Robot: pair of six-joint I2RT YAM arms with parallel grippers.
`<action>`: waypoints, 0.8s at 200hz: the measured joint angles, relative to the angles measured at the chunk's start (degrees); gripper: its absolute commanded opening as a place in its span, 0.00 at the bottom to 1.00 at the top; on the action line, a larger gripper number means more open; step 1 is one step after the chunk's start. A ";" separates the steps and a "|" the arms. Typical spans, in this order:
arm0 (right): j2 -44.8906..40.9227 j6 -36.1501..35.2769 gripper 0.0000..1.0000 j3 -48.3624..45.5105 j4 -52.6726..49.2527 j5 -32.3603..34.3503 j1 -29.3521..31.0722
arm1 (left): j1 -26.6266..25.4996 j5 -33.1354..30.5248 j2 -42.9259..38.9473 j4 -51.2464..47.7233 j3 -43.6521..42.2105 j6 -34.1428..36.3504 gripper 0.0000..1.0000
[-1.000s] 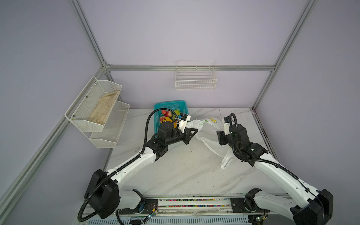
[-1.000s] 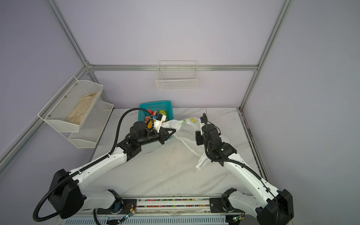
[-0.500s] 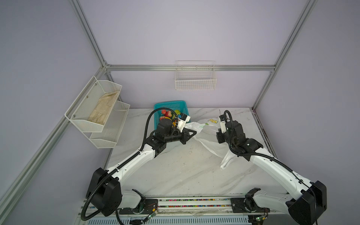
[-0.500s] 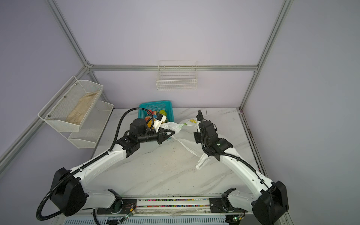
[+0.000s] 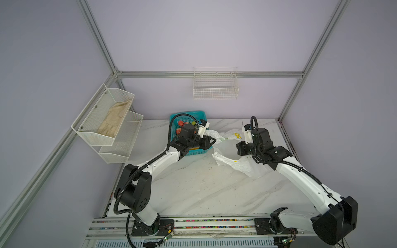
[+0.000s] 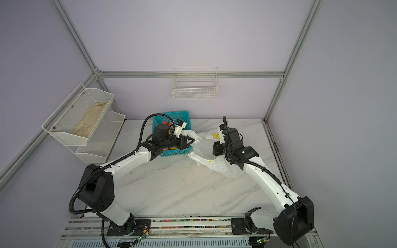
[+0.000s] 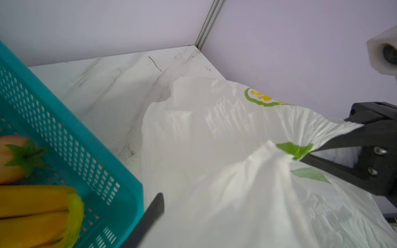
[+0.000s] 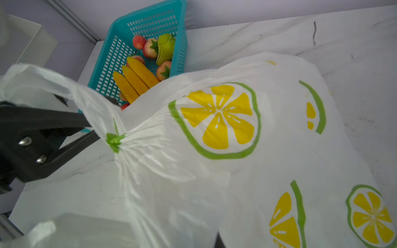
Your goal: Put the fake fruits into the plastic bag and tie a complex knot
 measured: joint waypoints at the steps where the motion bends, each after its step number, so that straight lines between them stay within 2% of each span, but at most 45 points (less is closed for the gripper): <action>1: 0.04 0.24 0.03 -0.02 0.07 -0.26 -0.24 | 0.04 -0.04 -0.04 0.00 0.00 0.15 0.60; 23: -0.15 3.41 0.03 -0.70 2.10 -3.34 -2.78 | 1.22 -0.11 -3.28 1.29 -1.92 -0.39 0.72; 47: -0.83 6.16 0.02 -2.21 4.57 -6.19 -3.74 | 2.58 -0.11 -11.23 2.45 -7.91 -1.14 0.83; 68: -1.53 8.22 0.02 -3.54 6.60 -7.61 -4.61 | 3.82 -0.31 -18.16 3.78 -13.03 -1.81 0.84; 89: -2.08 9.94 0.01 -4.39 8.33 -8.13 -5.51 | 5.77 -0.48 -21.81 4.33 -15.93 -2.82 0.84; 121: -2.12 11.39 0.01 -4.50 10.32 -8.33 -6.19 | 8.48 -1.16 -22.47 4.20 -16.87 -2.93 0.84; 160: -2.12 11.56 0.01 -4.50 11.78 -8.74 -6.27 | 8.72 -6.82 -20.55 1.09 -16.52 -1.29 0.82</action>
